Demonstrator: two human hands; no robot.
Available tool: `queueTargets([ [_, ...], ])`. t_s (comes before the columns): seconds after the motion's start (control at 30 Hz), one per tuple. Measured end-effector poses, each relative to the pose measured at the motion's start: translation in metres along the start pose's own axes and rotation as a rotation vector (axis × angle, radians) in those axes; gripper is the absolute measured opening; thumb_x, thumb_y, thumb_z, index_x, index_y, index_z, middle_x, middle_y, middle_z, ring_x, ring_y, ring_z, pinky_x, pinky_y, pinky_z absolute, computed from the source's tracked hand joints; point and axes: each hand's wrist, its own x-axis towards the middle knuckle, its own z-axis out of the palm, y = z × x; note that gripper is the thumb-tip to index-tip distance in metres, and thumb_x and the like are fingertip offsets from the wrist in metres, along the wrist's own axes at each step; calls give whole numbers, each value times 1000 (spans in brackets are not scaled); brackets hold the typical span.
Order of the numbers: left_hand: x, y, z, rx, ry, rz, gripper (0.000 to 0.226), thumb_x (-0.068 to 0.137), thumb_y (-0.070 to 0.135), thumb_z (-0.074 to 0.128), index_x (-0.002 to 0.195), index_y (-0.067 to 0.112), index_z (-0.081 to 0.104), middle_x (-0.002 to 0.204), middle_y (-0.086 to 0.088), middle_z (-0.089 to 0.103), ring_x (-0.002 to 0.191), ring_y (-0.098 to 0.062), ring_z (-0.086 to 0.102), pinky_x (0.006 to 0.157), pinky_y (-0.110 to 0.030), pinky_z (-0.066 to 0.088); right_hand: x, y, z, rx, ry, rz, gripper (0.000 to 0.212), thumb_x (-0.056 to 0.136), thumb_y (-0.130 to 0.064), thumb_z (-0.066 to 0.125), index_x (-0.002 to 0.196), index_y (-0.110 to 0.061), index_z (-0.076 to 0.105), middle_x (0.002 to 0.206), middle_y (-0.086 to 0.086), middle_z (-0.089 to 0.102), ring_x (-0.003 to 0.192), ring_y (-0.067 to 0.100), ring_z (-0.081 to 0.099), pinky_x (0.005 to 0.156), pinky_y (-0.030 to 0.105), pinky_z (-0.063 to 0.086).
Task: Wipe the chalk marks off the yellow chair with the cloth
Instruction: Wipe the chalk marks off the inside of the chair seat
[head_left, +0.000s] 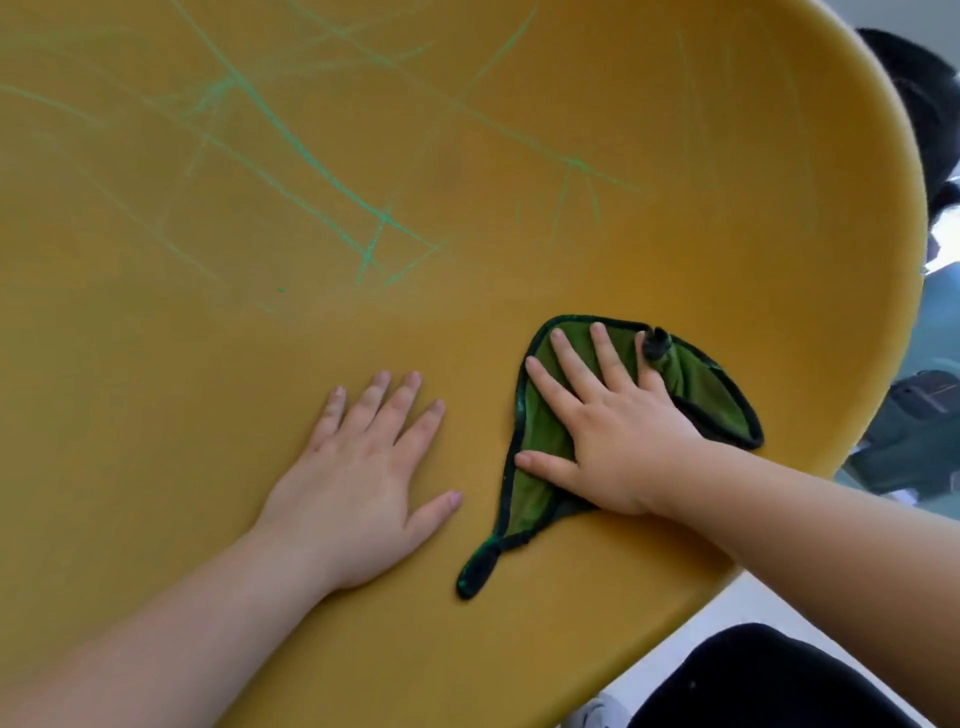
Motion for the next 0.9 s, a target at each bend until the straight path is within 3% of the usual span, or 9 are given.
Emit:
queueTargets([
  [0.13, -16, 7, 3, -2, -2, 26, 87, 85, 79, 14, 156, 32, -5, 164, 1, -16, 150, -22, -15, 121, -49, -1, -6, 29, -5, -122, 77, 120, 108, 74, -99, 0, 156, -35, -28, 164, 6, -34, 146, 44, -36, 117, 67, -20],
  [0.2, -13, 8, -1, -18, 38, 25, 88, 81, 80, 24, 155, 31, 22, 164, -3, 13, 150, -25, 11, 120, -51, 12, 5, 45, -13, -149, 109, 156, 114, 72, -100, 0, 158, -30, -25, 165, 8, -32, 147, 43, -35, 118, 66, -20],
  [0.27, -6, 7, -3, -32, 93, 26, 85, 75, 80, 35, 141, 27, 49, 148, -4, 45, 136, -28, 39, 111, -50, 31, 22, 50, -20, -150, 144, 167, 117, 72, -101, 1, 159, -27, -22, 166, 8, -30, 148, 42, -35, 119, 65, -19],
  [0.37, 1, -4, -6, -33, 203, 1, 81, 73, 78, 41, 126, 19, 59, 124, -4, 58, 117, -29, 51, 100, -46, 38, 46, 32, -22, -99, 194, 174, 110, 79, -95, 3, 160, -25, -19, 167, 8, -27, 150, 41, -32, 120, 65, -17],
  [0.47, 0, -26, -7, -14, 277, -87, 79, 79, 74, 37, 129, 17, 57, 129, -8, 55, 121, -31, 48, 101, -48, 36, 48, -19, -14, 8, 134, -10, 83, 96, -71, 13, 161, -28, -17, 167, 2, -27, 151, 36, -30, 122, 63, -14],
  [0.53, 2, -39, -8, -37, 323, -150, 71, 85, 66, 34, 129, 15, 58, 130, -10, 55, 122, -33, 46, 101, -50, 36, 27, -56, -3, 75, 46, -232, 76, 95, -55, 14, 161, -31, -18, 167, -4, -27, 151, 32, -31, 122, 61, -14],
  [0.67, 6, -45, -4, -44, 387, -142, 58, 90, 52, 35, 123, 12, 61, 126, -13, 57, 118, -37, 48, 97, -51, 37, -41, -55, 9, 85, -169, -562, 64, 107, -43, 20, 157, -47, -19, 164, -20, -32, 148, 19, -38, 119, 49, -24],
  [0.8, 4, -44, -3, -37, 391, -94, 53, 90, 48, 36, 118, 12, 63, 125, -13, 57, 117, -36, 47, 97, -49, 35, -37, 27, -1, -183, -137, -252, 71, 89, -74, 1, 149, -51, -29, 163, -15, -32, 151, 26, -32, 123, 54, -17],
  [0.9, 5, -43, -2, -36, 385, -80, 54, 90, 49, 35, 118, 12, 62, 124, -13, 57, 118, -35, 46, 98, -48, 34, 3, 47, -16, -163, -18, 2, 83, 86, -81, -1, 157, -43, -22, 167, -5, -28, 150, 31, -33, 121, 60, -18],
])
